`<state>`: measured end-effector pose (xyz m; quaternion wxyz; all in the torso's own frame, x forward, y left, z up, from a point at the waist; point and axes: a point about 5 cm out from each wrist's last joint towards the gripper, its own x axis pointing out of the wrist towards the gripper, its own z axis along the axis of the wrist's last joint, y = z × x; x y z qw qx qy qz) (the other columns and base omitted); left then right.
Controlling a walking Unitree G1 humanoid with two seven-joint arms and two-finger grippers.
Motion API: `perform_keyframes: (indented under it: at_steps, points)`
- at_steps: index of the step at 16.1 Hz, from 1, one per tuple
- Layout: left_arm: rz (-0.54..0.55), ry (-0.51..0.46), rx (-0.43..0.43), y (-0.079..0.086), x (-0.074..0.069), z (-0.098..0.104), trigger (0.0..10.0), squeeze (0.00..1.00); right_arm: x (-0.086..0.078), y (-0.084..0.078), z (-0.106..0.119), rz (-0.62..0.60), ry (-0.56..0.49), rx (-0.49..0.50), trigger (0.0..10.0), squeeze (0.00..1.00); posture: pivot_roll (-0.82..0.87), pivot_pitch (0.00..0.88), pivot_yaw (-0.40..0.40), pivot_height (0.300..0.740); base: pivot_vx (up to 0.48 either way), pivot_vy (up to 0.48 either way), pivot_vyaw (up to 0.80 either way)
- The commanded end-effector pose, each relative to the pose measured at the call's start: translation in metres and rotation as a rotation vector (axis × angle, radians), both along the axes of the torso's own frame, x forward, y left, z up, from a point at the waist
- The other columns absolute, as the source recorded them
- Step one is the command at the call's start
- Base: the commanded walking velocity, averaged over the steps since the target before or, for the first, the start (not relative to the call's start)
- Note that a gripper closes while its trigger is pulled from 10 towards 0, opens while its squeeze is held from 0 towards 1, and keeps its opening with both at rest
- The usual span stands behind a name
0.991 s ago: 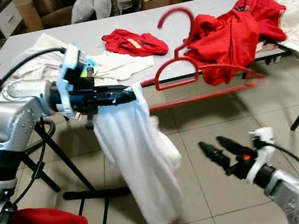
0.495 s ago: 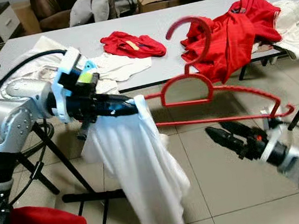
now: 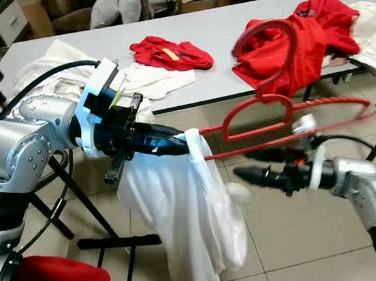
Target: Hang hanger
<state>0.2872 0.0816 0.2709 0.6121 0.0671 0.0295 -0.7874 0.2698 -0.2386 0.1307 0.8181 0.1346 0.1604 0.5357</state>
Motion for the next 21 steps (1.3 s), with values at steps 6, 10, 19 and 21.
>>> perform_keyframes:
  at_steps: [6,10,19,21]
  points:
    - [-0.054,-0.053,-0.036,-0.01,-0.006,0.02,0.0,0.0,0.001,0.007,-0.01,0.076,0.0,-0.046,10.0,0.0,-0.06,0.0,0.05,0.74,0.0,0.0,0.0]
    - [-0.077,-0.046,-0.041,-0.01,-0.008,0.022,0.0,0.0,-0.004,0.007,-0.015,0.126,0.009,-0.062,10.0,0.0,-0.06,0.0,0.053,0.74,0.0,0.0,0.0]
    - [-0.113,-0.05,-0.036,-0.013,-0.012,0.022,0.0,0.0,-0.007,0.004,-0.034,0.157,0.083,-0.169,10.0,0.0,-0.06,0.0,0.048,0.74,0.0,0.0,0.0]
    - [-0.114,-0.054,-0.034,-0.013,-0.013,0.023,0.0,0.0,-0.013,0.006,-0.04,0.195,0.123,-0.156,7.9,0.0,-0.06,0.0,0.045,0.74,0.0,0.0,0.0]
